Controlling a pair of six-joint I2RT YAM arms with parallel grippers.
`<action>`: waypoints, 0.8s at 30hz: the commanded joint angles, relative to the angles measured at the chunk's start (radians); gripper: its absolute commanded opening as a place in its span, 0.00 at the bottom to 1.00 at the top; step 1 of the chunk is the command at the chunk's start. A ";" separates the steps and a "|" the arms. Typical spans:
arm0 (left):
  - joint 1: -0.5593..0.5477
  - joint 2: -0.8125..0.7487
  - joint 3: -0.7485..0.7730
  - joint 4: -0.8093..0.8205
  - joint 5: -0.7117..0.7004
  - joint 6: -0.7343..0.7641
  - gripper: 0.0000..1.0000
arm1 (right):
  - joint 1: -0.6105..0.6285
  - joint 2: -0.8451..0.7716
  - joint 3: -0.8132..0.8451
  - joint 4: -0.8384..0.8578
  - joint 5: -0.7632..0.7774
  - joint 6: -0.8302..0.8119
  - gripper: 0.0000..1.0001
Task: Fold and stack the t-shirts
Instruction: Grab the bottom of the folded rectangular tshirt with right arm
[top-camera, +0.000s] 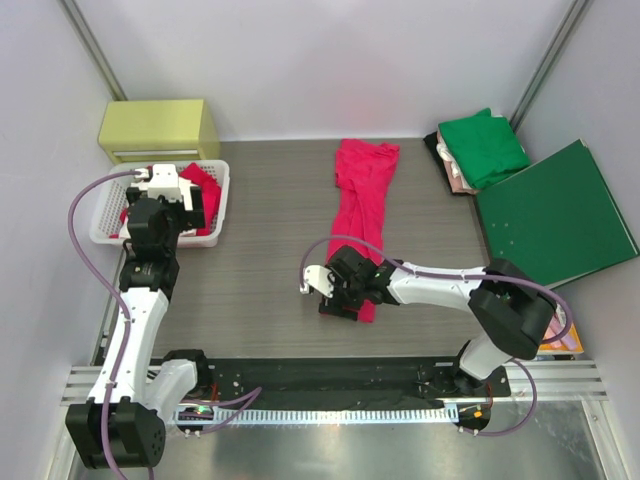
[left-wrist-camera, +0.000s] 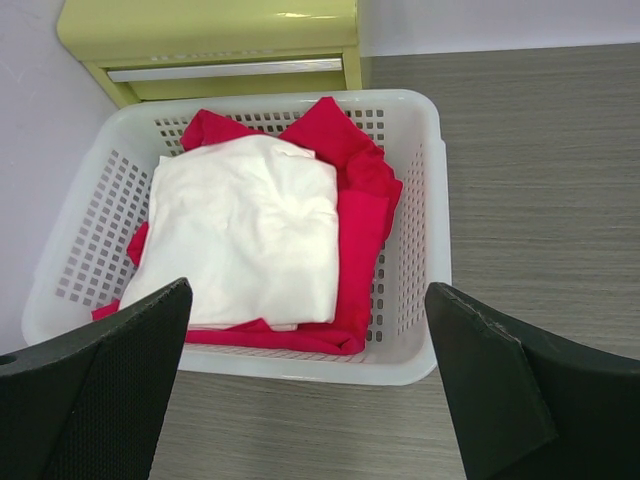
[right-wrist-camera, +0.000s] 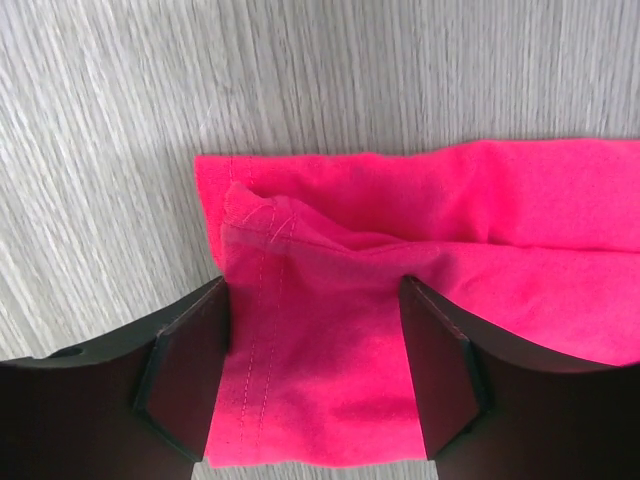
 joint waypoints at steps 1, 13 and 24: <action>0.008 -0.013 0.003 0.020 0.001 -0.001 1.00 | -0.008 0.058 -0.018 -0.004 0.024 -0.023 0.70; 0.009 -0.001 0.002 0.030 -0.001 0.002 1.00 | -0.006 0.033 -0.023 -0.076 -0.005 -0.021 0.24; 0.008 -0.010 -0.017 0.038 0.011 -0.004 1.00 | 0.112 -0.068 0.026 -0.209 -0.074 0.038 0.01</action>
